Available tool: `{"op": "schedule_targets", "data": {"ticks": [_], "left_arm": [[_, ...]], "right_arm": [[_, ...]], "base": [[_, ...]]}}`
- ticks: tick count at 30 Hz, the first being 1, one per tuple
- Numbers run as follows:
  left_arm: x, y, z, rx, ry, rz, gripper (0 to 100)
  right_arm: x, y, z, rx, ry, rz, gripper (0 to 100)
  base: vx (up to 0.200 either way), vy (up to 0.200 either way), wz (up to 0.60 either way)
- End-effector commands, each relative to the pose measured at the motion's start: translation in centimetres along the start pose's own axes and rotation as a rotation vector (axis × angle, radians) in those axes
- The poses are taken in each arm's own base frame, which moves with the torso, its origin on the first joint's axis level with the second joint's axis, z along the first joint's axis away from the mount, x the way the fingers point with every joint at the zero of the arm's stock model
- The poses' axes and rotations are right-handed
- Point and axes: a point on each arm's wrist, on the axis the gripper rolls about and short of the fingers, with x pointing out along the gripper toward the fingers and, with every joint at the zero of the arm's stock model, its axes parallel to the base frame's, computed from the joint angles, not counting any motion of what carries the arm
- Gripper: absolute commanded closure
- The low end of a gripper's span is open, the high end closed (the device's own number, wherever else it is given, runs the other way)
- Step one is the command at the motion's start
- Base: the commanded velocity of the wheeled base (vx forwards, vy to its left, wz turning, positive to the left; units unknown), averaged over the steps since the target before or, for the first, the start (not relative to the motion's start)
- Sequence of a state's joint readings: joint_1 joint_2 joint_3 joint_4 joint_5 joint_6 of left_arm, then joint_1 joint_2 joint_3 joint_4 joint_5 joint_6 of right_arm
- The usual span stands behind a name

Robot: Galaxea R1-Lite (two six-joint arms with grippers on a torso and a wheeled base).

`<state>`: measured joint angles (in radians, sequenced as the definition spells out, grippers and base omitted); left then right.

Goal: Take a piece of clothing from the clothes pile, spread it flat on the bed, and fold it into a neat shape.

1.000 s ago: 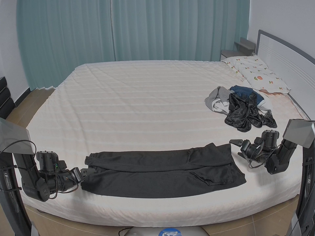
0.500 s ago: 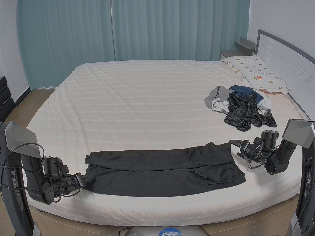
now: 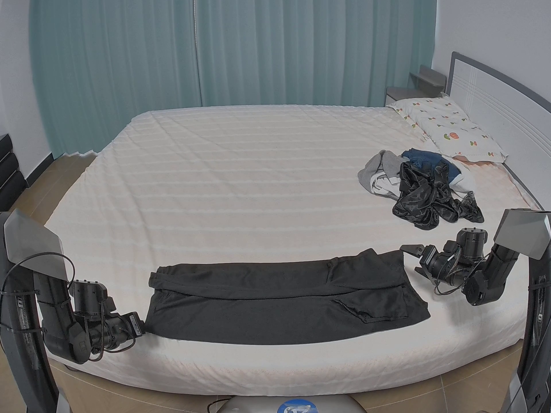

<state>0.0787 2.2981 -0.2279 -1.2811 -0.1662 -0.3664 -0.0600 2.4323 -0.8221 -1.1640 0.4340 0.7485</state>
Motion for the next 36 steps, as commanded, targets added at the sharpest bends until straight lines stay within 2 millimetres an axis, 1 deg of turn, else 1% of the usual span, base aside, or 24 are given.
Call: {"op": "schedule_targets", "data": {"ticks": [1, 5, 10, 13, 14, 18, 23, 28, 29, 30, 36], "left_arm": [[-0.4, 0.0, -0.3, 0.01, 0.011, 0.004, 100], [-0.4, 0.1, -0.3, 0.022, 0.008, 0.006, 100], [-0.1, -0.1, 0.6, 0.0, -0.03, -0.015, 100], [-0.2, -0.1, 0.6, -0.002, -0.028, -0.019, 100], [-0.2, -0.1, 0.6, -0.002, -0.028, -0.021, 0], [-0.5, -0.4, 0.9, -0.011, -0.037, -0.049, 0], [-0.6, -1.1, 1.7, -0.108, -0.034, -0.154, 0], [-0.3, -1.1, 1.8, -0.121, -0.03, -0.173, 0], [0.2, -1.1, 1.7, -0.132, -0.014, -0.186, 0], [0.3, -1.0, 1.7, -0.132, -0.011, -0.186, 0], [0.0, -1.0, 1.8, -0.143, -0.019, -0.187, 0]], "right_arm": [[0.0, -0.1, 0.0, 0.001, 0.001, -0.001, 0], [0.1, -0.1, -0.1, 0.001, 0.002, -0.002, 0], [0.0, -0.1, 0.0, 0.001, 0.001, -0.001, 0], [0.0, -0.1, 0.0, 0.001, 0.001, -0.001, 0], [0.0, -0.1, 0.0, 0.001, 0.001, -0.001, 0], [0.1, -0.1, -0.1, 0.001, 0.002, -0.002, 0], [0.1, -0.1, -0.1, 0.001, 0.001, -0.001, 0], [0.2, -0.1, 0.0, 0.0, 0.0, 0.0, 0], [0.3, -0.1, 0.0, -0.001, -0.001, 0.001, 0], [0.3, -0.2, 0.0, 0.0, 0.0, 0.0, 0], [0.3, -0.2, 0.0, 0.0, 0.0, 0.0, 0]], "base": [[0.0, 0.0, 0.0], [0.0, 0.0, 0.0], [0.0, 0.0, 0.0], [0.0, 0.0, 0.0], [0.0, 0.0, 0.0], [0.0, 0.0, 0.0], [0.0, 0.0, 0.0], [0.0, 0.0, 0.0], [0.0, 0.0, 0.0], [0.0, 0.0, 0.0], [0.0, 0.0, 0.0]]}}
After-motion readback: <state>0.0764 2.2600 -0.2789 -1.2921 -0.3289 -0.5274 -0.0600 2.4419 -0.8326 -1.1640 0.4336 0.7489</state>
